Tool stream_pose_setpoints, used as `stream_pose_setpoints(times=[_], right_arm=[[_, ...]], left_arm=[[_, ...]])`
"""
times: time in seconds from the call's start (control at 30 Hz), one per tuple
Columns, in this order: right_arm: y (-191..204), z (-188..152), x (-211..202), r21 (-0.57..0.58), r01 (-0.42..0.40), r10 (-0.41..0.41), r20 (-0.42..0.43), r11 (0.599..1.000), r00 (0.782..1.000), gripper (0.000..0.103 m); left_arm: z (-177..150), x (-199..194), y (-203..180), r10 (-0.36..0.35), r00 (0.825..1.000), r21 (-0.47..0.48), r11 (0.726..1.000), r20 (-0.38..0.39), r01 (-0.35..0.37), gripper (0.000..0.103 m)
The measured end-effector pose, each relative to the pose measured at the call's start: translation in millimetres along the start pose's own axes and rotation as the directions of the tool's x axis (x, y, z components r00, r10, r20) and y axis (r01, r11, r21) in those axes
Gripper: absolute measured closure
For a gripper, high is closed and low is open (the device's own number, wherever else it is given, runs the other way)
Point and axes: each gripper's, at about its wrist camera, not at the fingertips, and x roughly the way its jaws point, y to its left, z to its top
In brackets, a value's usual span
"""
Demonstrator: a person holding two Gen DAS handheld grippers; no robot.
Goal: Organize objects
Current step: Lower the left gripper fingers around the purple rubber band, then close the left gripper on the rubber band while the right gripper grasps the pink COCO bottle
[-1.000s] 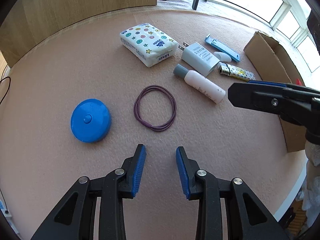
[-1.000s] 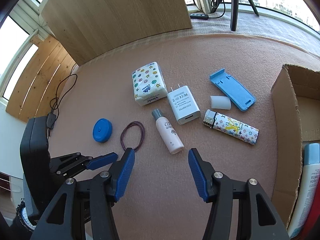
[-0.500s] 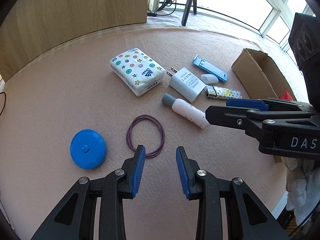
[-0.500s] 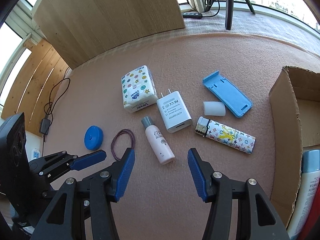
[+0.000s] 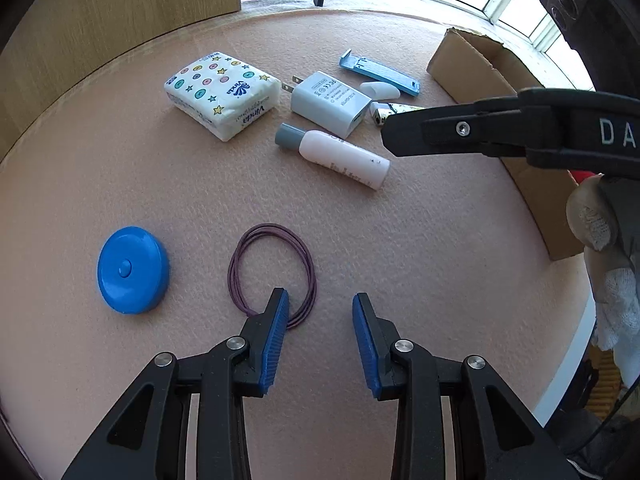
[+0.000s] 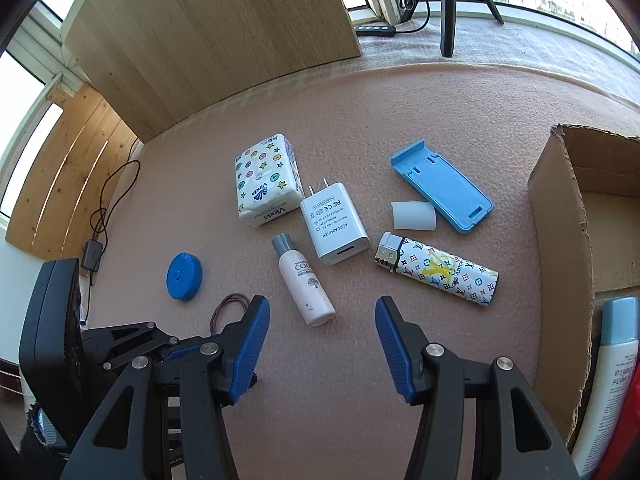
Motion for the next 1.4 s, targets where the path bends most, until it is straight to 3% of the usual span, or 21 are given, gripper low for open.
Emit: stream_pose_setpoints(times=[0.23,0.4,0.73,1.1,1.3,1.4], right_arm=[[20.3,7.1,20.8,-0.074,0.051,-0.054,-0.034,0.996,0.998,0.052],[27.5,10.3,35.8,-0.095,0.074,-0.081,-0.065,0.993,0.995,0.053],[27.9,5.5,49.8,-0.103,0.103,-0.112,-0.091,0.989,0.99,0.084],[33.3,-47.6,30.8,-0.106,0.078,-0.089,-0.11,0.991,0.99,0.084],[20.9,-65.4,17.3,-0.115,0.097,-0.108,-0.099,0.989,0.989,0.084],[20.5,-63.0,15.6,-0.128,0.11,-0.122,-0.09,0.986,0.988,0.084]], left_arm=[[-31.9,-13.6,2.0,0.005,1.0,-0.066,0.998,0.003,-0.005,0.068],[-39.4,-37.8,5.9,-0.003,0.998,-0.109,0.994,0.066,0.01,0.066],[-40.3,-50.1,33.9,0.056,0.995,-0.189,0.981,0.086,-0.039,0.066],[-31.3,-18.2,36.1,0.13,0.991,-0.138,0.982,0.022,-0.126,0.066],[-34.1,-17.3,32.5,0.162,0.986,-0.124,0.98,0.021,-0.159,0.075],[-33.8,-17.2,30.7,0.16,0.987,-0.116,0.981,0.027,-0.156,0.086]])
